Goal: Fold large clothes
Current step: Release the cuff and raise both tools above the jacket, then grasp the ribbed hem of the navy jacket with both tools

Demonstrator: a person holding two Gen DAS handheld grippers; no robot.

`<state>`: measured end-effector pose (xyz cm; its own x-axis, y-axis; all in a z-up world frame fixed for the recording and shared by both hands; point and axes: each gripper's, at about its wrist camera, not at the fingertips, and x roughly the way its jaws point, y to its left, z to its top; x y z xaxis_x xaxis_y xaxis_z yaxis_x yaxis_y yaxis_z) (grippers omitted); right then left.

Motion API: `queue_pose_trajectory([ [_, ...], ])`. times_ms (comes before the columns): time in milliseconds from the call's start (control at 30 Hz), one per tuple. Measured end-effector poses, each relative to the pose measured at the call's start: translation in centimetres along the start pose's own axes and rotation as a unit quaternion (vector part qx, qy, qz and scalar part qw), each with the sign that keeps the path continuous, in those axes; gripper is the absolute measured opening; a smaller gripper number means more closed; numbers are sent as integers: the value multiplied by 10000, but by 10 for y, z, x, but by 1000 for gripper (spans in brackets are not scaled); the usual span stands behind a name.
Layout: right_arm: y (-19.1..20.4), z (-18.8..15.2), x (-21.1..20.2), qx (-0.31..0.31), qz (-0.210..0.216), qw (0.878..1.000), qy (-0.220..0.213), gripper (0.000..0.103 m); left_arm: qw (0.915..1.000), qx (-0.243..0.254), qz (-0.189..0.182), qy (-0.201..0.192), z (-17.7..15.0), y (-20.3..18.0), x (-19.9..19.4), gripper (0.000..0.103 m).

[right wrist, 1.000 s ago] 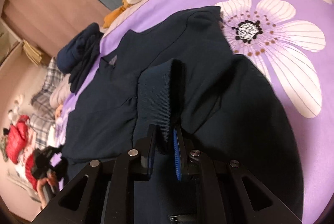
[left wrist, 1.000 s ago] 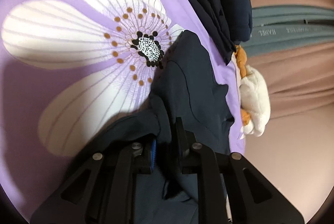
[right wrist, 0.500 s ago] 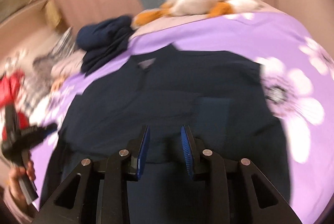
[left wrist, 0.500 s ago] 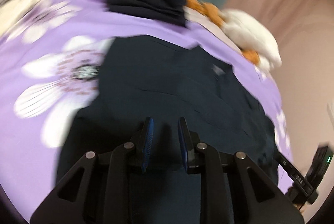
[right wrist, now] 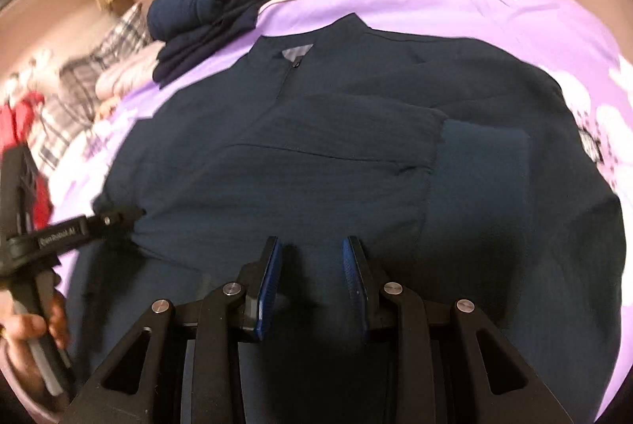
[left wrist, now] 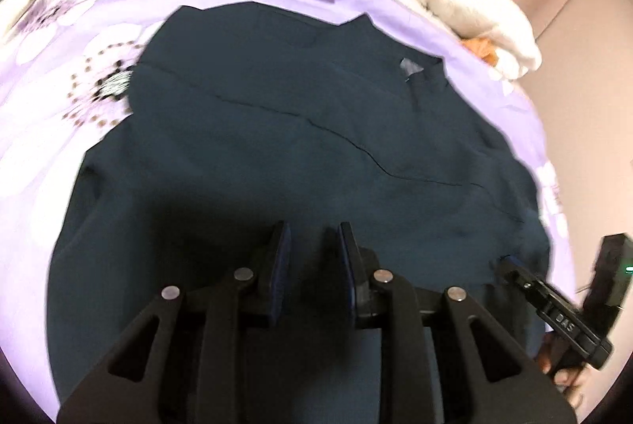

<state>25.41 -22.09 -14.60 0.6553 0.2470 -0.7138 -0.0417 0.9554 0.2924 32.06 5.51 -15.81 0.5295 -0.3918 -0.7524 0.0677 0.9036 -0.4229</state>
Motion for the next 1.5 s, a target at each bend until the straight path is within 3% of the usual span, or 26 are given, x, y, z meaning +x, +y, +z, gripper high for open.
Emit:
queue_pose_trajectory([
  [67,-1,-4,-14,183,243,9995,-25,44,9999,29,-92,-76,-11,-1,-24,50],
  [133,-4,-16,-38,266,434,9986,-118,54,9995,44,-194,-250,-29,10,-59,65],
  [200,-10,-30,-62,295,481,9982,-205,57,9990,-15,-248,-368,-53,32,-95,71],
  [300,-32,-59,-98,688,523,9957,-325,67,9979,-416,-378,-306,-87,68,-128,72],
  [433,-69,-101,-134,1334,487,9889,-441,68,9887,-1375,-527,-299,-138,126,-163,72],
  [567,-89,-132,-153,1707,318,9840,-405,68,9816,-1741,-730,-289,-174,147,-178,72],
  [767,-98,-161,-165,1837,204,9825,-231,68,9792,-1586,-1248,-189,-203,133,-182,72],
  [1033,-86,-187,-167,1690,514,9843,-42,73,9798,-1363,-1461,-5,-224,116,-176,72],
  [1133,-79,-197,-169,1608,751,9841,86,73,9754,-1400,-1697,140,-229,118,-176,73],
  [1300,-80,-209,-168,2034,1274,9707,82,73,9703,-1396,-1967,207,-239,117,-177,73],
  [1500,-71,-202,-154,2184,1414,9656,17,76,9681,-1388,-2074,239,-231,108,-170,79],
])
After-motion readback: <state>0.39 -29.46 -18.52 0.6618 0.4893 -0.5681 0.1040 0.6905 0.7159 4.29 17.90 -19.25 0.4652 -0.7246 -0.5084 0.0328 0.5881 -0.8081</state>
